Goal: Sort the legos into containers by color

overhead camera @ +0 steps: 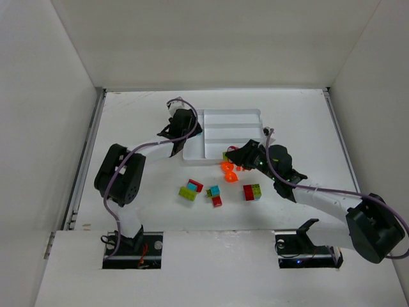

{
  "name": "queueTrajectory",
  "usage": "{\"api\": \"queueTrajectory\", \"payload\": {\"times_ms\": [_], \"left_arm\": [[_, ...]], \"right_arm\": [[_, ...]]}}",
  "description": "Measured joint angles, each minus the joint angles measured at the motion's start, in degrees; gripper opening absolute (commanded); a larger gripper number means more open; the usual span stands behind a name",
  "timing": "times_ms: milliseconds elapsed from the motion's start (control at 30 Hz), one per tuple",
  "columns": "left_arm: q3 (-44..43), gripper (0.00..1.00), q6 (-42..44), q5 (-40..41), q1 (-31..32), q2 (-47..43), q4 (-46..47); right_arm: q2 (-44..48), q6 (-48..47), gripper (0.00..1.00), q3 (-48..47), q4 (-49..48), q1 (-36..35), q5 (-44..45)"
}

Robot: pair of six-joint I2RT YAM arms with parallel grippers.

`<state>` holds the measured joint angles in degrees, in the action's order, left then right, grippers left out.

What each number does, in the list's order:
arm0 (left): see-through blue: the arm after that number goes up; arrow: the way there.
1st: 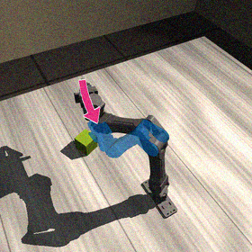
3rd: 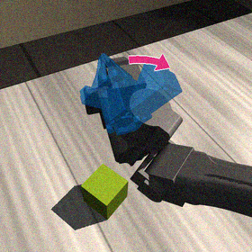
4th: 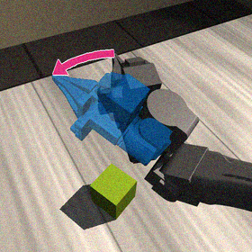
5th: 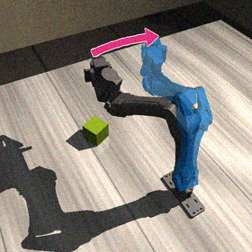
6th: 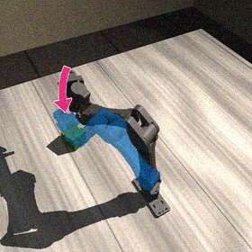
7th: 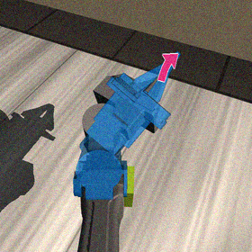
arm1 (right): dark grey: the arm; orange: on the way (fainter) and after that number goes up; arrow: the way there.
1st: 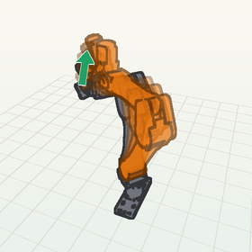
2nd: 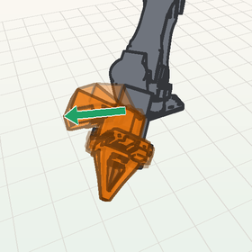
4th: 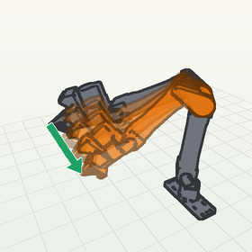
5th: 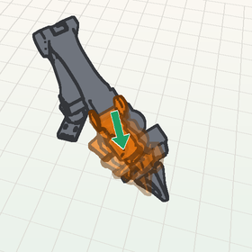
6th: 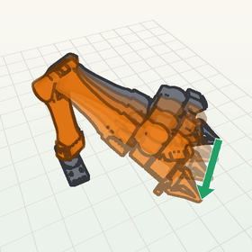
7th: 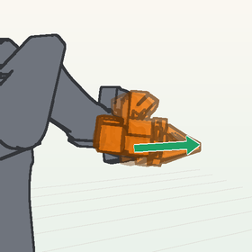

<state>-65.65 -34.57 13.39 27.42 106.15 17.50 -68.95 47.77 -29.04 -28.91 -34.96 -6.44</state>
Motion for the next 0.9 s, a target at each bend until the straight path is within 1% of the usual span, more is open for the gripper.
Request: {"api": "queueTrajectory", "payload": {"times_ms": [100, 167, 267, 367, 433, 533, 767, 900], "left_arm": [[8.5, 0.46, -2.84, -2.27, 1.31, -8.33, 1.62], [15.02, 0.47, -6.27, -4.42, 2.97, -15.47, 4.35], [23.69, 0.49, -12.74, -7.54, 5.42, -24.9, 10.8], [31.04, 0.49, -19.1, -9.62, 6.84, -30.4, 19.26], [34.99, 0.49, -22.84, -10.45, 7.61, -32.04, 23.71], [38.75, 0.5, -26.82, -11.32, 8.55, -32.74, 27.78], [42.42, 0.54, -32.85, -12.52, 10.25, -33.07, 35.76], [44.37, 0.55, -35.26, -12.76, 10.51, -33.99, 39.82]], "right_arm": [[-0.31, 0.46, 0.25, -0.02, -0.09, 0.0, -0.04], [-0.83, 1.44, 0.25, -0.2, -0.68, 0.0, -0.28], [-2.62, 3.96, 0.25, -0.76, -2.54, 0.0, -1.11], [-5.09, 7.52, 0.25, -1.51, -5.49, 0.0, -2.43], [-6.78, 10.56, 0.25, -1.77, -8.15, 0.02, -3.32], [-8.83, 15.17, 0.27, -1.84, -12.33, 0.04, -4.39], [-13.18, 24.74, 0.29, -2.01, -22.01, 0.04, -5.16], [-15.96, 28.39, 0.29, -2.01, -26.6, 0.09, -5.14]]}}
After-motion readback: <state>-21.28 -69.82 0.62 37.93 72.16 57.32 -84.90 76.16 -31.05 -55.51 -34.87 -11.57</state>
